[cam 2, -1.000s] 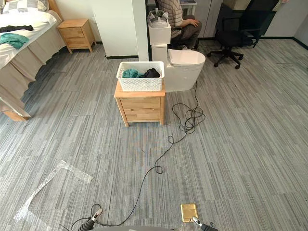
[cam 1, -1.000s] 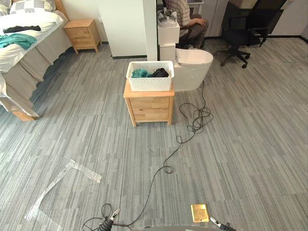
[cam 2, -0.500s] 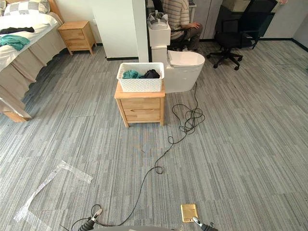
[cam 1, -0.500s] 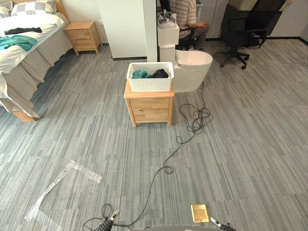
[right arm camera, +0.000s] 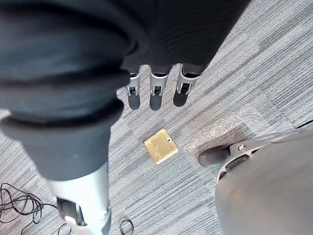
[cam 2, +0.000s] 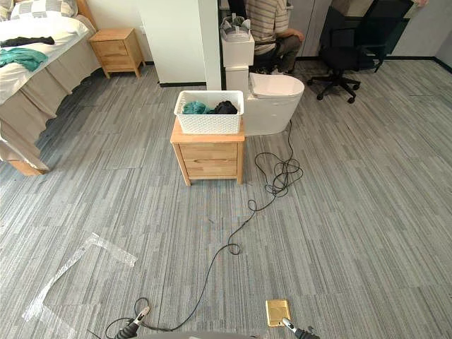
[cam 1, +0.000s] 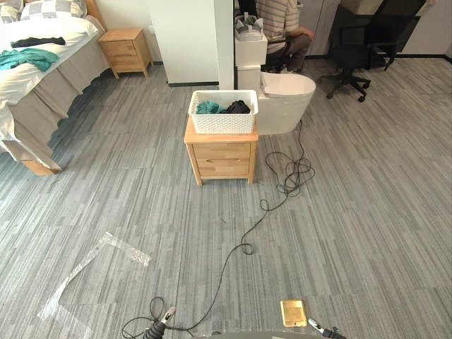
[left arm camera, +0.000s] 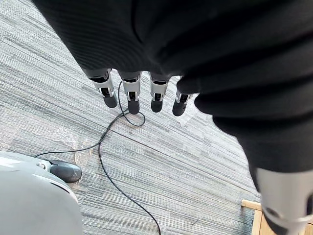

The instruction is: Pick up the laundry basket with both hands and put the clothes into the washing machine.

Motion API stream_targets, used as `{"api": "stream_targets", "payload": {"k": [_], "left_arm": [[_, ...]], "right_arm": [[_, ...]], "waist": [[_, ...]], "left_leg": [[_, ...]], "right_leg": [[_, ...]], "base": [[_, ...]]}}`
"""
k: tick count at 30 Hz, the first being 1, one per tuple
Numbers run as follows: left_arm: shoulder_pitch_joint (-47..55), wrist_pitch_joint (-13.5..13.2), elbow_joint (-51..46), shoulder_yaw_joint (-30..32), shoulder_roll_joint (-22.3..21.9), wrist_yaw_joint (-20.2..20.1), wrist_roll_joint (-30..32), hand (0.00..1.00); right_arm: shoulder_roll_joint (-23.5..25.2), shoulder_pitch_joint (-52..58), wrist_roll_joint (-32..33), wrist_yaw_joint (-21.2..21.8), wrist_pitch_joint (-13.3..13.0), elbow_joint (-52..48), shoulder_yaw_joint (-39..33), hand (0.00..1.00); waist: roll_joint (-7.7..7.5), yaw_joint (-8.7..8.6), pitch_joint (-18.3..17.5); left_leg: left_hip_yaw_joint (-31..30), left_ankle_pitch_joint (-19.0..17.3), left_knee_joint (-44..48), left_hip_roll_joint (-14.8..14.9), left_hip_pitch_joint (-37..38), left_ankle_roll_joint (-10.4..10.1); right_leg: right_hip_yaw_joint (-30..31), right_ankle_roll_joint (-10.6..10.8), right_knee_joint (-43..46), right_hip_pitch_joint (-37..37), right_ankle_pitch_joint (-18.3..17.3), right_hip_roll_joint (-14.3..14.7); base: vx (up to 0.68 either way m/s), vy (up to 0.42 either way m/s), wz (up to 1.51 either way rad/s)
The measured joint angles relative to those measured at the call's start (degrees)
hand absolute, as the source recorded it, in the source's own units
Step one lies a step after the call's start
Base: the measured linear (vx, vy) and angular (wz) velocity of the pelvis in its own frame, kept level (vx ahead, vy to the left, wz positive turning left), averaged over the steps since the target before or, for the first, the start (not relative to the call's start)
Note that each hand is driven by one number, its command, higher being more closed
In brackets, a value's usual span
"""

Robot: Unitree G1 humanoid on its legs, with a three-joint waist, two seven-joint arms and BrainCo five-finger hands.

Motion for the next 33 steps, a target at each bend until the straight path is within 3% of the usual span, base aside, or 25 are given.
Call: {"api": "stream_targets", "payload": {"k": [2, 3, 4, 6, 7, 8, 9, 11, 13, 14, 16, 17, 18, 19, 20, 21, 22, 23, 25, 28, 29, 30, 31, 32, 33], "left_arm": [[-0.21, 0.0, -0.09, 0.05, 0.49, 0.02, -0.14, 0.0], [-0.88, 0.04, -0.06, 0.09, 0.94, 0.04, -0.68, 0.0], [-1.98, 0.02, -0.3, 0.28, 1.26, 0.04, -1.37, 0.0], [-2.66, 0.11, -0.32, 2.4, 2.03, 0.02, -1.77, 0.0], [-2.54, 0.25, -0.82, 3.57, 1.81, 0.03, -1.83, 0.0], [-2.07, 0.35, -0.79, 3.89, 1.78, 0.05, -1.8, 0.0], [-0.97, 0.78, -0.74, 4.01, 1.68, -0.11, -1.87, 0.0], [-0.89, 1.28, -0.74, 3.64, 1.8, -0.02, -1.8, 0.0], [-1.08, 1.31, -0.74, 3.4, 1.63, -0.06, -1.64, 0.0], [-1.1, 1.31, -0.72, 3.4, 1.21, -0.06, -1.62, 0.0], [-0.28, 1.31, -0.68, 3.3, 0.39, -0.08, -1.59, 0.0], [0.65, 1.32, -0.49, 3.53, 0.37, -0.17, -1.64, 0.0], [1.01, 1.29, -0.47, 3.76, 1.12, -0.24, -1.53, 0.0], [0.93, 1.3, -0.28, 4.04, 1.06, -0.25, -1.54, 0.0], [0.9, 1.18, -0.11, 4.32, 1.21, -0.45, -1.55, 0.0], [0.73, 1.22, -0.11, 4.26, 2.09, -0.85, -1.52, 0.0], [0.5, 1.18, -0.16, 4.12, 2.3, -1.05, -1.53, 0.0], [-0.34, 1.24, -0.36, 3.97, 2.63, -1.1, -1.52, 0.0], [-1.23, 1.28, -0.79, 3.9, 2.49, -1.03, -1.5, 0.0], [-3.39, 0.95, -2.53, 3.62, 1.97, -0.05, -1.63, 0.0], [-5.36, 0.11, -3.03, 3.65, 1.16, 0.16, -1.64, 0.0], [-6.07, -0.17, -3.07, 3.64, 0.73, 0.19, -1.65, 0.0], [-6.57, -0.61, -3.29, 3.37, 0.71, 0.21, -1.64, 0.0], [-6.37, -0.78, -3.57, 3.45, 0.58, 0.28, -1.48, 0.0], [-6.37, -0.59, -3.45, 3.8, -0.73, 0.54, -1.38, 0.0]], "right_arm": [[0.19, -0.16, 0.0, 0.0, -0.02, -0.08, -0.02, 0.0], [0.53, -0.57, 0.0, 0.01, -0.05, -0.13, -0.04, 0.0], [0.42, -0.91, -0.03, 0.15, -0.05, -0.68, 0.01, 0.0], [0.57, -1.51, -0.07, 0.24, -0.13, -0.69, 0.56, 0.0], [0.38, -1.78, -0.07, 0.2, 0.14, -0.53, 1.35, 0.0], [0.38, -1.82, -0.05, 0.19, 0.16, -0.5, 2.03, 0.0], [0.39, -2.36, -0.01, 0.15, 0.24, -0.35, 3.13, 0.0], [0.38, -2.89, 0.01, 0.06, 0.28, -0.28, 3.29, 0.0], [0.25, -4.24, 0.02, 0.1, 0.29, -0.2, 3.22, 0.0], [-0.5, -5.33, 0.03, 0.13, 0.29, 0.07, 3.2, 0.0], [-0.93, -5.02, 0.15, 0.2, 0.25, 0.12, 2.8, 0.0], [-0.38, -4.04, 0.19, 0.4, 0.28, 0.17, 2.74, 0.0], [0.75, -2.95, 0.11, 0.64, 0.25, 0.61, 2.46, 0.0], [0.87, -2.65, 0.27, 0.96, 0.22, 0.6, 1.53, 0.0], [0.98, -2.55, 0.41, 1.37, 0.19, 0.73, -1.0, 0.0], [1.03, -1.69, 0.41, 1.58, 0.23, 0.97, -2.38, 0.0], [0.92, -1.55, 0.41, 1.6, 0.24, 1.25, -2.96, 0.0], [0.86, -1.88, 0.35, 1.6, 0.26, 1.65, -4.1, 0.0], [0.91, -2.45, 0.17, 1.67, 0.36, 1.58, -4.62, 0.0], [0.81, -2.15, 0.5, 1.65, 0.16, -0.34, -4.5, 0.0], [0.66, -2.14, 0.83, 1.61, 0.15, -1.31, -4.54, 0.0], [0.67, -2.24, 1.45, 1.6, 0.13, -1.88, -4.56, 0.0], [0.8, -1.63, 2.2, 1.58, 0.1, -2.0, -4.53, 0.0], [1.21, -1.07, 2.23, 1.61, 0.1, -1.96, -4.5, 0.0], [1.41, -0.64, 2.33, 1.69, 0.13, -1.75, -4.82, 0.0]], "waist": [[-0.64, -0.12, 0.66], [-0.6, -0.12, 1.56], [-0.8, 0.04, 4.11], [-1.18, -0.01, 5.83], [-1.06, 0.29, 7.28], [-0.99, 0.39, 7.72], [-1.55, 0.35, 8.08], [-1.86, 0.51, 8.11], [-2.43, 1.39, 8.29], [-1.92, 1.92, 8.65], [-0.44, 2.29, 7.54], [-0.85, 2.92, 6.58], [-2.81, 3.34, 4.62], [-3.04, 3.12, 4.45], [-3.16, 2.91, 4.41], [-4.37, 2.2, 4.09], [-4.77, 1.39, 4.01], [-4.7, 0.68, 4.66], [-3.9, 0.34, 5.38], [-2.05, -0.07, 6.12], [-1.41, -0.12, 6.11], [-1.11, -0.36, 6.13], [-1.18, -0.83, 5.94], [-1.87, -1.03, 5.52], [-1.15, -1.31, 5.1]], "left_leg": [[-0.7, -1.27, 2.64, 0.2, -1.44, 0.64], [-1.29, -3.74, 7.83, 0.62, -3.51, 0.24], [-1.37, -8.35, 19.22, 2.7, -7.93, -2.06], [-0.14, -9.46, 32.16, 4.68, -13.94, -2.79], [3.4, -6.58, 47.3, 8.98, -20.4, -0.81], [4.85, -4.67, 51.5, 10.52, -22.06, 0.22], [6.33, -5.92, 56.96, 11.77, -25.27, 1.23], [7.7, -7.51, 54.42, 11.2, -28.87, 1.0], [8.25, -7.44, 44.1, 8.94, -30.47, 0.55], [8.43, -5.88, 32.97, 6.87, -30.8, -1.32], [8.77, -4.16, 21.29, 5.5, -29.42, -3.91], [8.8, -2.29, 22.48, 4.4, -29.71, 0.15], [8.28, -3.44, 24.5, 1.71, -29.63, 2.51], [7.24, -4.04, 26.02, 0.88, -29.49, 4.85], [7.3, -4.44, 28.71, 0.47, -27.8, 5.98], [7.26, -5.43, 30.91, -0.19, -25.58, 4.33], [6.4, -6.87, 32.0, -0.96, -24.38, 4.98], [4.75, -9.02, 32.37, -1.99, -20.9, 5.67], [3.06, -10.17, 28.36, -2.07, -13.0, 5.94], [0.71, -10.14, 20.86, -0.92, -2.54, 5.89], [-0.73, -10.31, 19.41, -0.17, -0.74, 5.59], [-1.48, -10.64, 19.12, 0.13, -0.18, 5.04], [-2.82, -11.72, 18.57, 0.4, 1.35, 3.11], [-3.62, -13.16, 19.07, 0.81, 2.33, 0.82], [-4.82, -14.73, 22.16, 2.63, 2.26, -1.38]], "right_leg": [[-0.97, -0.94, 0.27, 0.44, -0.74, 0.09], [-1.57, -1.91, 1.52, 0.41, -1.84, 0.13], [-2.99, -3.51, 4.28, 0.17, -4.49, 0.68], [-4.06, -4.42, 6.01, 0.19, -6.03, 1.25], [-3.88, -5.35, 7.87, 0.92, -7.66, 2.35], [-3.45, -5.55, 8.25, 1.59, -8.28, 2.58], [-2.77, -6.31, 9.28, 2.39, -9.59, 2.28], [-1.86, -6.01, 10.1, 2.52, -10.7, 1.11], [-0.05, -5.05, 10.0, 2.63, -11.59, -0.66], [1.12, -3.75, 9.81, 3.13, -12.72, -2.39], [2.42, -2.41, 8.98, 3.91, -14.39, -3.36], [3.4, -2.37, 9.9, 4.91, -16.77, -5.0], [3.38, -0.68, 16.42, 3.28, -18.45, -8.06], [3.41, 0.01, 22.61, 1.18, -18.51, -9.2], [4.88, 3.21, 37.19, -3.32, -16.08, -11.28], [6.84, 6.98, 51.06, -7.61, -10.19, -13.44], [6.99, 8.26, 57.72, -9.65, -8.65, -14.32], [6.26, 6.96, 67.79, -13.01, -9.08, -15.27], [5.9, 3.49, 72.14, -17.0, -11.46, -13.85], [1.77, 0.16, 61.44, -22.13, -15.24, -11.13], [0.52, 0.12, 48.95, -24.88, -14.87, -11.02], [0.57, 0.27, 43.49, -25.64, -14.13, -10.85], [2.53, 0.08, 30.88, -25.85, -8.08, -9.81], [4.3, -0.24, 26.59, -25.7, -1.16, -9.5], [3.19, 1.76, 28.98, -24.78, -0.03, -9.06]], "base": [[0.01, -0.035, 0.23], [-0.02, -0.072, 0.33], [-0.05, -0.049, 0.3], [-0.07, -0.046, 0.23], [0.01, -0.046, 0.03], [0.07, -0.027, -0.14], [0.22, 0.018, -0.17], [0.28, 0.052, -0.22], [0.34, 0.12, -0.47], [0.38, 0.162, -0.54], [0.46, 0.226, -0.56], [0.7, 0.276, -0.61], [0.75, 0.263, -0.39], [0.69, 0.186, -0.21], [0.67, 0.196, 0.18], [0.66, 0.175, 0.34], [0.65, 0.117, 0.64], [0.52, 0.07, 0.49], [0.63, 0.062, 0.21], [0.55, -0.033, 0.38], [0.38, -0.098, 0.56], [0.58, -0.157, 0.88], [0.5, -0.173, 0.82], [0.63, -0.265, 0.98], [0.54, -0.236, 0.7]]}}
